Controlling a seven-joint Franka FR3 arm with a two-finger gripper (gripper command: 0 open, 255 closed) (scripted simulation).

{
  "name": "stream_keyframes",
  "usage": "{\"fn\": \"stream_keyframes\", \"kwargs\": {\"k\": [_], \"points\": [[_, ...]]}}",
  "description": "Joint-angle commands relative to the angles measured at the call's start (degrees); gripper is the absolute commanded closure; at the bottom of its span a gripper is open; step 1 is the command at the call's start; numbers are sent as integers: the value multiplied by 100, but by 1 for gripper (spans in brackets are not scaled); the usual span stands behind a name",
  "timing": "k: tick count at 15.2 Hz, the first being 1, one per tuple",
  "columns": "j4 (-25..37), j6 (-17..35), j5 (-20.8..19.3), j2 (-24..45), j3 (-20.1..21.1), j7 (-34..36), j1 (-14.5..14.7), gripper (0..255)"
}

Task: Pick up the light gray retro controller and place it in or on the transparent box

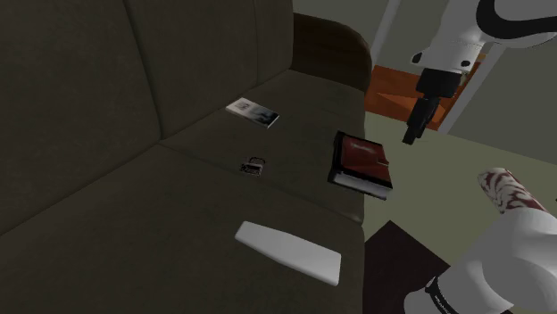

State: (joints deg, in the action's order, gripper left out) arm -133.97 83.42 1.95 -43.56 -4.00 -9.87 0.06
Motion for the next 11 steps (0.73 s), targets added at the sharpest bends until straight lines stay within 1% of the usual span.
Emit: {"fn": "stream_keyframes", "kwargs": {"k": [1,6,11], "points": [[0,0,0,0,0,0,0,0],[337,473,115,815,526,299,262,0],[828,851,97,1712,1030,617,466,0]]}}
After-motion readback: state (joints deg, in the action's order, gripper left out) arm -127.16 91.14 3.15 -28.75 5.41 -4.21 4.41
